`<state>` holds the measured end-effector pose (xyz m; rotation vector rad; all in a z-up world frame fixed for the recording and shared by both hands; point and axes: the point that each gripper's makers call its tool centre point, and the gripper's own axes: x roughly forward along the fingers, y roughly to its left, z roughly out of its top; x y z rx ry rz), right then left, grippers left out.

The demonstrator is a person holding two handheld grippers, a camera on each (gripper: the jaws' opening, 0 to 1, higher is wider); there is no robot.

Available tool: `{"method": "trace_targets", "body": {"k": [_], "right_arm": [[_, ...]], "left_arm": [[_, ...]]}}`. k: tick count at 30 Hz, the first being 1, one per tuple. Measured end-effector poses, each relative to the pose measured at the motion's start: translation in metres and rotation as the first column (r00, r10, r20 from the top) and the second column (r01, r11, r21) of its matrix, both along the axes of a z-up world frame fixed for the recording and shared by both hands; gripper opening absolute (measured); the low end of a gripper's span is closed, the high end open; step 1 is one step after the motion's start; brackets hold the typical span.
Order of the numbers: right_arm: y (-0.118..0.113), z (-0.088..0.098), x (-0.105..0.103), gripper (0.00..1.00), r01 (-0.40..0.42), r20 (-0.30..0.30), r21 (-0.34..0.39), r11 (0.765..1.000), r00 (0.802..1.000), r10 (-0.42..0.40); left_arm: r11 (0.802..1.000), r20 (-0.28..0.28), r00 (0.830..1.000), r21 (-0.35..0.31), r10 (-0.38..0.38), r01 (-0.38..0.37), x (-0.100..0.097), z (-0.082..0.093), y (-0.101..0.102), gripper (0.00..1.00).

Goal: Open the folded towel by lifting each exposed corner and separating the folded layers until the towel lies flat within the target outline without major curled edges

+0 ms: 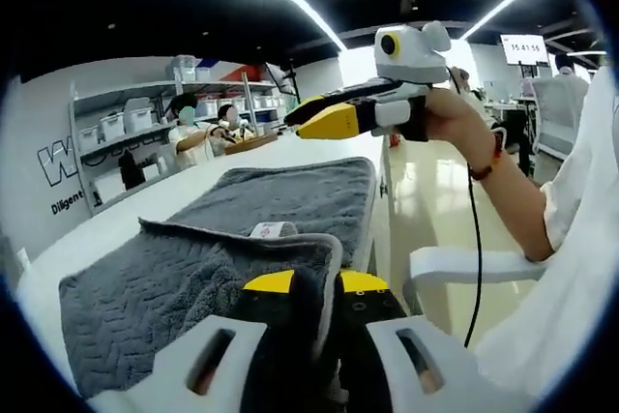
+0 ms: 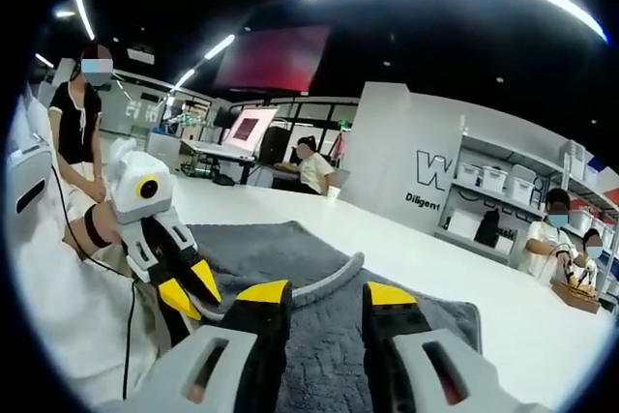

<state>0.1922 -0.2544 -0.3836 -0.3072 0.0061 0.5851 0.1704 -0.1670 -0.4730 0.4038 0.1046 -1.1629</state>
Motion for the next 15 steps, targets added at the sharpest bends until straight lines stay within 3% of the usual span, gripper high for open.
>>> {"method": "trace_targets", "body": {"k": [1, 10, 15], "right_arm": [[0.000, 0.000, 0.000, 0.24, 0.000, 0.002, 0.002, 1.000, 1.000, 0.000], [0.006, -0.004, 0.002, 0.24, -0.015, -0.010, 0.000, 1.000, 1.000, 0.015], [0.026, 0.002, 0.003, 0.23, -0.071, -0.004, 0.032, 0.997, 0.997, 0.071]], "left_arm": [[1.000, 0.023, 1.000, 0.013, 0.006, -0.006, 0.000, -0.001, -0.001, 0.13], [1.000, 0.006, 1.000, -0.024, -0.009, 0.009, -0.004, 0.000, -0.002, 0.02], [0.999, 0.016, 1.000, -0.040, -0.022, 0.022, -0.007, 0.003, -0.004, 0.01]]}}
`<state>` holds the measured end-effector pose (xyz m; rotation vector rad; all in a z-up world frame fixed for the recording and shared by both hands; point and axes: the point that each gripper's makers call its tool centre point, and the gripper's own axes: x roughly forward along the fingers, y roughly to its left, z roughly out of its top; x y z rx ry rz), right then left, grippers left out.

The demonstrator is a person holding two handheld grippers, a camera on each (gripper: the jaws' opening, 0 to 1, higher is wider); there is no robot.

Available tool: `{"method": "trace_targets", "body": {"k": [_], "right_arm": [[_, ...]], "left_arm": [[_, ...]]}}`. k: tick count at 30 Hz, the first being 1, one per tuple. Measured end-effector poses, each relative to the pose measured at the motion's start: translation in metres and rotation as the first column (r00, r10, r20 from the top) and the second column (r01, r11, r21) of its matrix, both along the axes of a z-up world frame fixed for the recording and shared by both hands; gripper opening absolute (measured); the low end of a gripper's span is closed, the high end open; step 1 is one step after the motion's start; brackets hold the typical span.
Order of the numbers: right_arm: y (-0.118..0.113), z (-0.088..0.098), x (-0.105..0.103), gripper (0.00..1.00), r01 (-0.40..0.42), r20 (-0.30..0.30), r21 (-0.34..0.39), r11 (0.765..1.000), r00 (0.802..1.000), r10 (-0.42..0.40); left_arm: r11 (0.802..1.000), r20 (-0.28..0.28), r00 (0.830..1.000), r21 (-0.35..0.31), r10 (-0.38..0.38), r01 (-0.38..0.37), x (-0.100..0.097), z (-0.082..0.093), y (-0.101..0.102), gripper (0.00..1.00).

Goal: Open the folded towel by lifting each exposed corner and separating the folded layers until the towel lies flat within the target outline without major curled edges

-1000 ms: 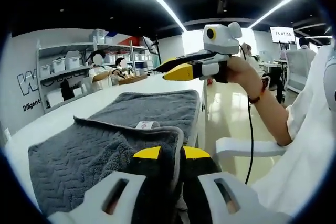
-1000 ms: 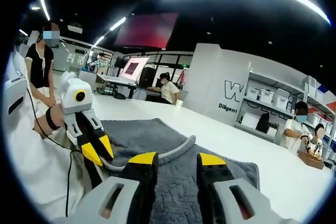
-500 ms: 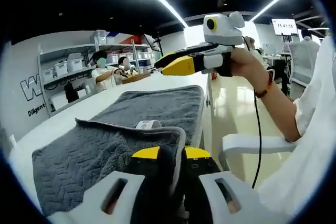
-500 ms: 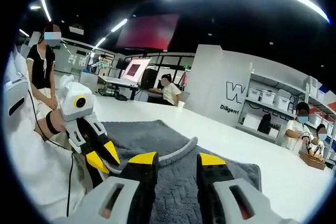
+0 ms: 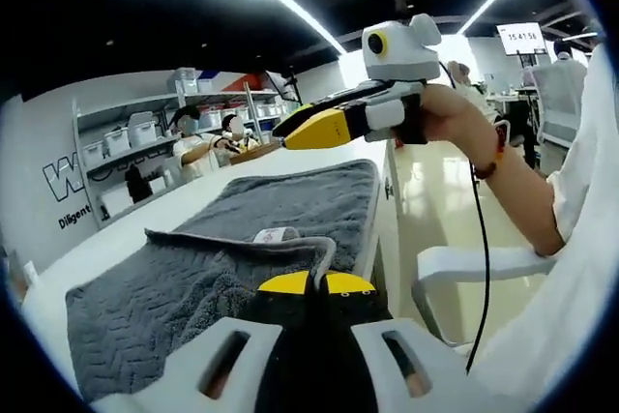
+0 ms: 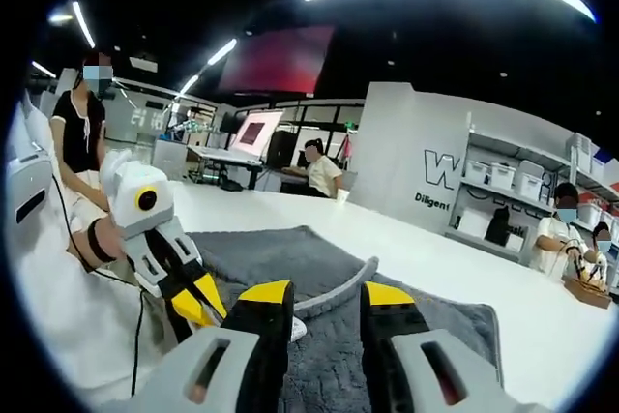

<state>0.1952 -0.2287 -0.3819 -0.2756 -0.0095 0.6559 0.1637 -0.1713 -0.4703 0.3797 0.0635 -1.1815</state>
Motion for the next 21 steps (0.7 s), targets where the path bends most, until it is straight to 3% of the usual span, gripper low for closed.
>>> {"method": "trace_targets", "body": {"k": [6, 12, 21], "right_arm": [[0.009, -0.006, 0.004, 0.23, -0.013, -0.013, -0.022, 1.000, 1.000, 0.013], [0.013, -0.009, 0.008, 0.23, -0.033, -0.025, 0.009, 0.999, 0.999, 0.034], [0.016, -0.017, 0.019, 0.23, -0.037, -0.063, 0.028, 0.999, 0.997, 0.038]], "left_arm": [[1.000, -0.009, 1.000, -0.029, 0.001, -0.001, 0.000, 0.003, 0.001, 0.01], [0.995, -0.046, 0.999, -0.097, -0.009, 0.004, -0.003, 0.011, -0.001, 0.01], [0.992, -0.081, 0.997, -0.126, -0.013, 0.003, -0.004, 0.012, 0.000, 0.00]]}}
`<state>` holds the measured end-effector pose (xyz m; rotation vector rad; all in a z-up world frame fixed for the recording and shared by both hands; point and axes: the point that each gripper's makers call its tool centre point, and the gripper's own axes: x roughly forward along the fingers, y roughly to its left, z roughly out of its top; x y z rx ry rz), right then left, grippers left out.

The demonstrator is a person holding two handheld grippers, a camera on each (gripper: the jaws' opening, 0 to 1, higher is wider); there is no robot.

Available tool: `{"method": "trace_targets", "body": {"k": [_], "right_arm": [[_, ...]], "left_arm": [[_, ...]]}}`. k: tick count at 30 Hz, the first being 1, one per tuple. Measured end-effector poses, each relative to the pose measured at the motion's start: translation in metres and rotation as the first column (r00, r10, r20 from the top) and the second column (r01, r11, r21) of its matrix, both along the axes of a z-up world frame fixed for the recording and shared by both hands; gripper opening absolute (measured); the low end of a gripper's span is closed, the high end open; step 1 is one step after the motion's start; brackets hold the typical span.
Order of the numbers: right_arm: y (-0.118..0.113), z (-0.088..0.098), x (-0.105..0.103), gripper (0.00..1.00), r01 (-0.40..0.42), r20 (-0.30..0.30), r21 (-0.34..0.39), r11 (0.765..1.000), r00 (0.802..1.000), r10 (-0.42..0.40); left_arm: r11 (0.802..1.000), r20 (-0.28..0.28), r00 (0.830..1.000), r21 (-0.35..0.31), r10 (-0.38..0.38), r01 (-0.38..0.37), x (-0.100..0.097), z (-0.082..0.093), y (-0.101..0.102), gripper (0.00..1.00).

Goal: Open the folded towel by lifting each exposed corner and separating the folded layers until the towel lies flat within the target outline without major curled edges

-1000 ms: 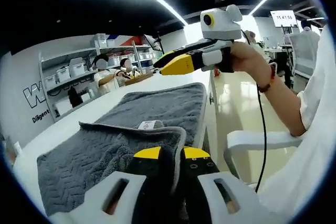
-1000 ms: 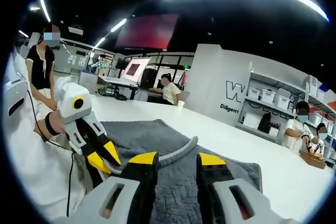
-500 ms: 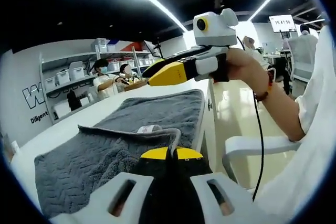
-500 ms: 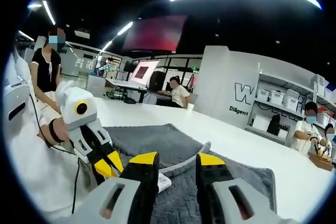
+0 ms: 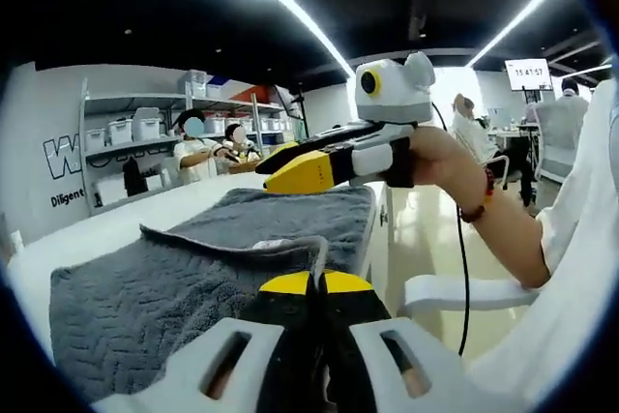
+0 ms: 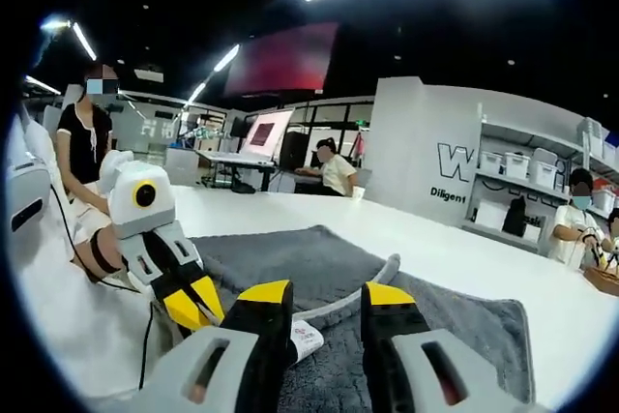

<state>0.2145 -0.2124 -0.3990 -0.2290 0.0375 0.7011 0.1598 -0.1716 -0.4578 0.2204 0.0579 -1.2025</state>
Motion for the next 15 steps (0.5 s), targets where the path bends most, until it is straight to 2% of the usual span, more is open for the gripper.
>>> {"method": "trace_targets", "body": {"k": [3, 6, 15], "right_arm": [[0.004, 0.003, 0.003, 0.24, -0.001, -0.007, -0.011, 1.000, 1.000, 0.001], [0.007, 0.010, 0.005, 0.23, -0.005, 0.005, -0.010, 1.000, 1.000, 0.005], [0.011, 0.009, 0.015, 0.24, -0.010, -0.007, -0.032, 0.999, 1.000, 0.010]], "left_arm": [[1.000, -0.023, 1.000, -0.011, 0.008, -0.008, 0.002, 0.000, 0.000, 0.00], [1.000, -0.012, 1.000, -0.012, 0.008, -0.008, 0.001, 0.002, 0.001, 0.00], [0.999, -0.011, 1.000, -0.027, 0.020, -0.020, 0.001, 0.003, 0.003, 0.00]]}}
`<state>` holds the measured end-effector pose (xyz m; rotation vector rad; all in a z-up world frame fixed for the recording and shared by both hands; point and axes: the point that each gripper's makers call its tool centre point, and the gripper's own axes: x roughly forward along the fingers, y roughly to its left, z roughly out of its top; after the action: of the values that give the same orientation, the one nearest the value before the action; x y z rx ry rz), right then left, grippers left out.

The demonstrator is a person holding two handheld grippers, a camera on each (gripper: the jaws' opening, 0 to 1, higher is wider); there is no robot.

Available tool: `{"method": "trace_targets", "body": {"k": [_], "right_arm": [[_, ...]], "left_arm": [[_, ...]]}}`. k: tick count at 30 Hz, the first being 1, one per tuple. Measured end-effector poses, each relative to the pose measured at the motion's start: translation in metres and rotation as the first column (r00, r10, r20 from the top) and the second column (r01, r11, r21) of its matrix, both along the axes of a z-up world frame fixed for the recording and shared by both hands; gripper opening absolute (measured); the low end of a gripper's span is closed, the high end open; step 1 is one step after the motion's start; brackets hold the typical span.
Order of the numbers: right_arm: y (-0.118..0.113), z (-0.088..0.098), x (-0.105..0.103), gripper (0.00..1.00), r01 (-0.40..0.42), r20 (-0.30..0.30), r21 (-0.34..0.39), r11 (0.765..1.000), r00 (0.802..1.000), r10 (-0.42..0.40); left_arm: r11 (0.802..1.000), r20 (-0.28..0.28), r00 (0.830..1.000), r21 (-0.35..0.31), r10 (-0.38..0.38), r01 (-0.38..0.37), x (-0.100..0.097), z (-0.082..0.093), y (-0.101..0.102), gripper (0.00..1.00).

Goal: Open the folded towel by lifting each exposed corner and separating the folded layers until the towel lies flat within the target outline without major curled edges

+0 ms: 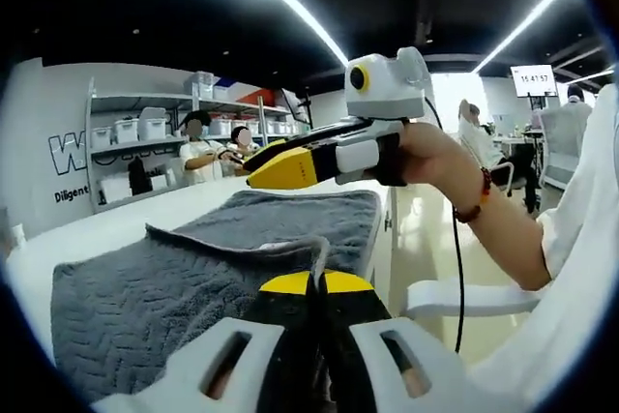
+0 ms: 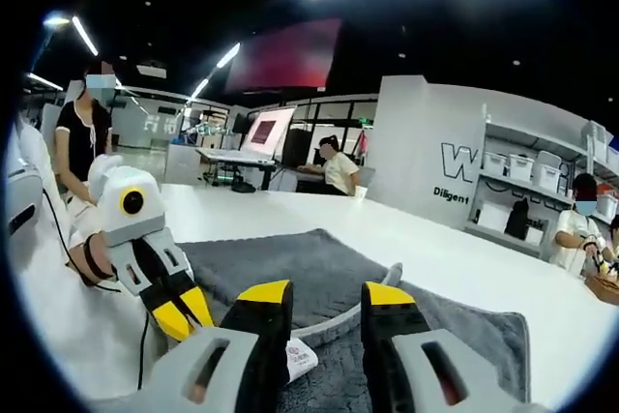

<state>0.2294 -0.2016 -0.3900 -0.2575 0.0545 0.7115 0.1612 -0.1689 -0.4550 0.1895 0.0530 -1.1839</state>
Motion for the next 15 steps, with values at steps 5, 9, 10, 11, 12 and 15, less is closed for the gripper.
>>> {"method": "trace_targets", "body": {"k": [5, 9, 10, 11, 12, 15], "right_arm": [[-0.002, -0.002, 0.009, 0.23, 0.006, -0.015, -0.019, 1.000, 1.000, -0.006], [-0.001, -0.006, 0.017, 0.23, 0.011, -0.032, -0.020, 1.000, 0.999, -0.011], [-0.001, -0.008, 0.019, 0.24, 0.009, -0.041, -0.025, 1.000, 0.999, -0.010], [0.000, -0.008, 0.020, 0.24, 0.008, -0.044, -0.029, 1.000, 0.999, -0.009], [0.001, -0.009, 0.022, 0.24, 0.007, -0.046, -0.036, 0.999, 0.999, -0.008], [0.001, -0.011, 0.028, 0.24, 0.012, -0.056, -0.051, 0.999, 0.998, -0.015]], "left_arm": [[1.000, -0.008, 1.000, -0.007, -0.006, 0.006, 0.000, -0.002, -0.001, 0.00], [1.000, 0.004, 1.000, -0.016, 0.009, -0.009, 0.000, 0.000, -0.001, 0.00], [1.000, 0.003, 1.000, -0.017, 0.009, -0.009, 0.001, 0.000, -0.001, 0.00], [1.000, 0.004, 1.000, -0.018, 0.010, -0.010, 0.001, 0.000, -0.001, 0.00], [1.000, 0.002, 1.000, -0.019, 0.011, -0.011, 0.002, 0.000, -0.001, 0.00], [0.999, 0.005, 1.000, -0.036, 0.022, -0.022, 0.003, 0.003, 0.001, 0.00]]}}
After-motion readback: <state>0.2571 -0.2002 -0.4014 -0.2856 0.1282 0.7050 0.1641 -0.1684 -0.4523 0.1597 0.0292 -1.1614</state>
